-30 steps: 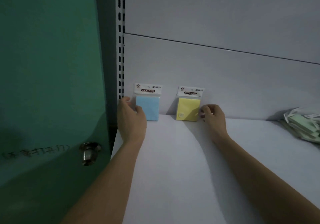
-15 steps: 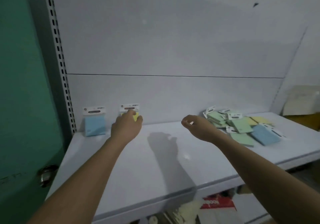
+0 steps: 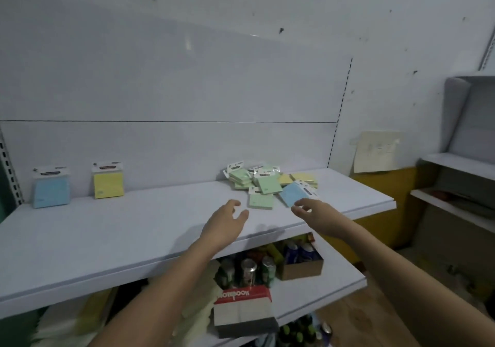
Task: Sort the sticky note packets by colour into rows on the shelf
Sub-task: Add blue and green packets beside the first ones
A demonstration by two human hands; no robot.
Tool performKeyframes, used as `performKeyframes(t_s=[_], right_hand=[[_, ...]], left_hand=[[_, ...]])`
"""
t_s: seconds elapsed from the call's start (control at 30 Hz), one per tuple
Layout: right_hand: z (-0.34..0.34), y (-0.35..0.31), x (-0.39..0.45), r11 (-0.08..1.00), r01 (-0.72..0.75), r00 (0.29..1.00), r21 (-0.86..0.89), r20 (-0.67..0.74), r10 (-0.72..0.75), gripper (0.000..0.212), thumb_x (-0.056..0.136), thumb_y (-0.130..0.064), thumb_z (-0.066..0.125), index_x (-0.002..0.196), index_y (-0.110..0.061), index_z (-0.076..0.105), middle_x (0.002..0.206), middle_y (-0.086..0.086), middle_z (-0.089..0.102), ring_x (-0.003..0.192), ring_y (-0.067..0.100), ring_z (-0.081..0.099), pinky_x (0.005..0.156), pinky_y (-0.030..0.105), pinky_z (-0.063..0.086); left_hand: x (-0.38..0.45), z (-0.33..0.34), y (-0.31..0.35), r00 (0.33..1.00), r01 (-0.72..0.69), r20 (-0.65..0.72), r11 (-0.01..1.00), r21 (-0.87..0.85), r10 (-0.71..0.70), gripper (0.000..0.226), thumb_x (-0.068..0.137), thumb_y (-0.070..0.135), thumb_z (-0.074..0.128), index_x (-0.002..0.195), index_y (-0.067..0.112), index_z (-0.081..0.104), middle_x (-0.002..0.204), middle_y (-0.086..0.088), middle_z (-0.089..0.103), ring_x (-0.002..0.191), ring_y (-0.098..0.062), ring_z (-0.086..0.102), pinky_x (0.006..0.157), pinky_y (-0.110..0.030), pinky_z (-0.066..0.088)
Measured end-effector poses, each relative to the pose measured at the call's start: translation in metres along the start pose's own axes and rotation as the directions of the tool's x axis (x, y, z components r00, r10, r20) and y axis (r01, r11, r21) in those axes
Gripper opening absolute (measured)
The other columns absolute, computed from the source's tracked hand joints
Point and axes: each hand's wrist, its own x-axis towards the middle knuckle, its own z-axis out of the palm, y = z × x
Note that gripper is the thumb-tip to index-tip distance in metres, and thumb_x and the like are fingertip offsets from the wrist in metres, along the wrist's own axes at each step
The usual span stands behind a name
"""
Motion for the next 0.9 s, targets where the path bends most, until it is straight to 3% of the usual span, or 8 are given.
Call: performKeyframes(t_s=[0.1, 0.3, 0.4, 0.57, 0.67, 0.73, 0.83, 0.9], right_hand=[[0.004, 0.025, 0.002, 0.997, -0.018, 1.0, 0.076, -0.009, 0.019, 0.051, 0.097, -0.048, 0.042, 0.137, -0.017, 0.049, 0.132, 0.008, 0.057, 0.104, 0.018, 0.055, 0.09, 0.032, 0.048], [0.012, 0.055, 0.044, 0.986, -0.051, 0.996, 0.159, -0.066, 0.062, 0.046, 0.096, -0.041, 0.049, 0.133, -0.014, 0.05, 0.125, 0.007, 0.059, 0.102, 0.021, 0.058, 0.089, 0.039, 0.053], [0.01, 0.073, 0.08, 0.983, -0.114, 0.979, 0.147, -0.15, 0.136, 0.041, 0.094, -0.038, 0.053, 0.128, -0.014, 0.051, 0.11, 0.004, 0.063, 0.093, 0.02, 0.059, 0.085, 0.039, 0.054], [0.009, 0.107, 0.147, 0.963, -0.264, 0.936, 0.052, -0.229, 0.269, 0.049, 0.089, -0.051, 0.054, 0.119, -0.013, 0.047, 0.121, 0.009, 0.063, 0.096, 0.026, 0.062, 0.079, 0.041, 0.056], [0.01, 0.116, 0.184, 0.95, -0.309, 0.939, -0.05, -0.176, 0.296, 0.066, 0.082, -0.067, 0.049, 0.12, -0.013, 0.049, 0.115, 0.006, 0.064, 0.096, 0.025, 0.062, 0.082, 0.042, 0.055], [0.01, 0.117, 0.205, 0.946, -0.295, 0.954, -0.133, -0.101, 0.283, 0.065, 0.077, -0.073, 0.051, 0.109, -0.016, 0.052, 0.106, 0.002, 0.064, 0.093, 0.022, 0.062, 0.08, 0.037, 0.054], [0.005, 0.121, 0.227, 0.961, -0.252, 0.967, -0.111, 0.016, 0.256, 0.056, 0.072, -0.068, 0.064, 0.091, -0.017, 0.052, 0.092, 0.0, 0.064, 0.086, 0.021, 0.064, 0.07, 0.032, 0.05], [0.0, 0.127, 0.237, 0.979, -0.205, 0.975, -0.012, 0.08, 0.205, 0.05, 0.07, -0.057, 0.073, 0.088, -0.013, 0.057, 0.08, 0.001, 0.07, 0.075, 0.02, 0.069, 0.068, 0.033, 0.055]], left_hand=[[0.001, 0.029, 0.002, 0.999, 0.031, 0.021, 0.999, -0.015, -0.03, 0.046, 0.096, 0.046, 0.045, 0.137, 0.025, 0.043, 0.14, -0.003, 0.049, 0.122, -0.021, 0.051, 0.099, -0.036, 0.043], [0.056, 0.048, 0.01, 0.998, 0.063, -0.026, 0.998, -0.015, -0.063, 0.043, 0.094, 0.035, 0.053, 0.134, 0.021, 0.047, 0.131, -0.003, 0.053, 0.116, -0.02, 0.053, 0.095, -0.033, 0.045], [0.098, 0.063, 0.011, 0.995, 0.087, -0.043, 0.995, -0.048, -0.089, 0.042, 0.092, 0.029, 0.057, 0.132, 0.019, 0.049, 0.125, -0.003, 0.056, 0.108, -0.02, 0.056, 0.094, -0.035, 0.047], [0.173, 0.093, 0.012, 0.986, 0.112, -0.115, 0.992, -0.056, -0.118, 0.039, 0.089, 0.025, 0.061, 0.126, 0.013, 0.055, 0.114, -0.005, 0.062, 0.102, -0.023, 0.059, 0.087, -0.033, 0.048], [0.209, 0.105, 0.017, 0.976, 0.131, -0.176, 0.991, 0.005, -0.128, 0.035, 0.088, 0.028, 0.063, 0.118, 0.011, 0.059, 0.116, -0.008, 0.066, 0.106, -0.028, 0.061, 0.081, -0.032, 0.046], [0.231, 0.11, 0.02, 0.974, 0.143, -0.189, 0.987, 0.079, -0.126, 0.035, 0.086, 0.039, 0.064, 0.109, 0.012, 0.063, 0.109, -0.009, 0.069, 0.102, -0.028, 0.063, 0.076, -0.032, 0.047], [0.252, 0.115, 0.022, 0.963, 0.215, -0.203, 0.959, 0.185, -0.177, 0.05, 0.076, 0.056, 0.067, 0.104, 0.016, 0.063, 0.104, -0.006, 0.07, 0.099, -0.027, 0.065, 0.075, -0.032, 0.049], [0.262, 0.118, 0.027, 0.958, 0.228, -0.215, 0.959, 0.169, -0.189, 0.05, 0.075, 0.049, 0.073, 0.109, 0.015, 0.059, 0.111, -0.006, 0.068, 0.104, -0.027, 0.063, 0.076, -0.03, 0.046]])
